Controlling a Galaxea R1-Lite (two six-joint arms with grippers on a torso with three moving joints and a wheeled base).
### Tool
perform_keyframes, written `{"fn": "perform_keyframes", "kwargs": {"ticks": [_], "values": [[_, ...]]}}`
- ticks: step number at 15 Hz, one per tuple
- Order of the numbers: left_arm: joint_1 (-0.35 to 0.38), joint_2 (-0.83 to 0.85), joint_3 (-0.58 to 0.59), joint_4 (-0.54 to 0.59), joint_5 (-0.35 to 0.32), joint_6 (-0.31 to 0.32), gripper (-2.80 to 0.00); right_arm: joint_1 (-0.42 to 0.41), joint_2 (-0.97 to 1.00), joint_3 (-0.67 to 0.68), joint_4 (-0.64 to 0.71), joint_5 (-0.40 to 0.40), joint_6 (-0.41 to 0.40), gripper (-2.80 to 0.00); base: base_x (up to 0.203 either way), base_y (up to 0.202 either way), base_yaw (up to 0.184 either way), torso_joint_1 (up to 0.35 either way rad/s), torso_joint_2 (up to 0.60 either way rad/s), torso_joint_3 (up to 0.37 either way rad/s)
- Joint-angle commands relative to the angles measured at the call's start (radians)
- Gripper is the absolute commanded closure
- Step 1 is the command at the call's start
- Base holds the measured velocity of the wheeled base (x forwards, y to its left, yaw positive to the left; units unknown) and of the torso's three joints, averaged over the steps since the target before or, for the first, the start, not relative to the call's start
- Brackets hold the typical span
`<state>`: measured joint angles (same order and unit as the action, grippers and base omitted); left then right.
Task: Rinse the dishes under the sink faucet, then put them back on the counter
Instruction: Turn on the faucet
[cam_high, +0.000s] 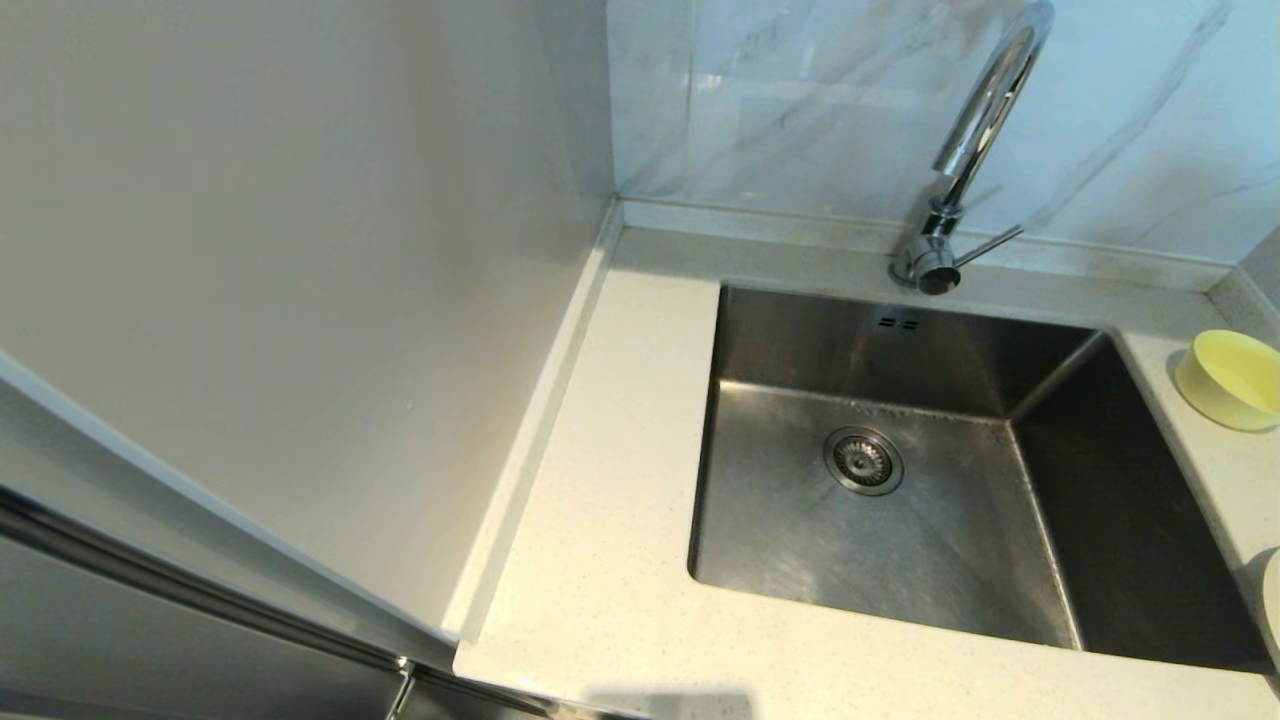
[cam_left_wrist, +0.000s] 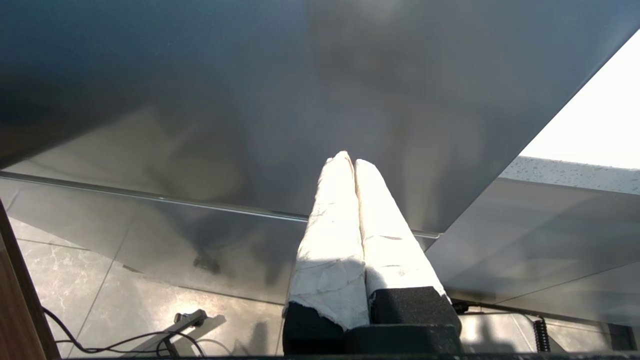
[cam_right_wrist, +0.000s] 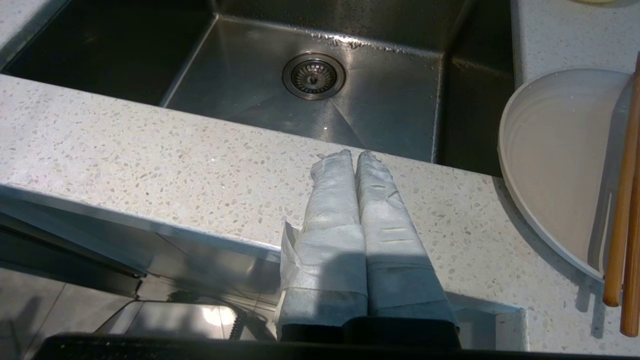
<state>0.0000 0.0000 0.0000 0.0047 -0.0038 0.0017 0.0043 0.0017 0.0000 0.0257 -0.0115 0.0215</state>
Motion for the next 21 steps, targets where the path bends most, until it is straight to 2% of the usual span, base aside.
{"fn": "perform_keyframes", "kwargs": {"ticks": [1,13,15,17,18,21], "values": [[0.0,0.0,0.0,0.0,0.0,0.0,0.0,0.0,0.0,0.008,0.0,-0.001,0.0,0.0,0.0,0.0,0.0,0.0,0.0,0.0],[0.0,0.0,0.0,0.0,-0.001,0.0,0.0,0.0,0.0,-0.008,-0.008,-0.001,0.014,0.0,0.0,0.0,0.0,0.0,0.0,0.0],[0.0,0.0,0.0,0.0,-0.001,0.0,0.0,0.0,0.029,-0.136,0.034,0.018,0.025,0.0,0.0,0.0,0.0,0.0,0.0,0.0],[0.0,0.0,0.0,0.0,0.0,0.0,0.0,0.001,0.162,-0.284,0.1,0.04,0.069,0.0,0.0,0.0,0.0,0.0,0.0,0.0],[0.0,0.0,0.0,0.0,-0.001,0.0,0.0,0.001,0.237,-0.352,0.115,0.058,0.11,0.0,0.0,0.0,0.0,0.0,0.0,0.0],[0.0,0.0,0.0,0.0,-0.001,0.0,0.0,0.002,0.493,-0.569,0.136,0.132,0.311,0.0,0.0,0.0,0.0,0.0,0.0,0.0]]}}
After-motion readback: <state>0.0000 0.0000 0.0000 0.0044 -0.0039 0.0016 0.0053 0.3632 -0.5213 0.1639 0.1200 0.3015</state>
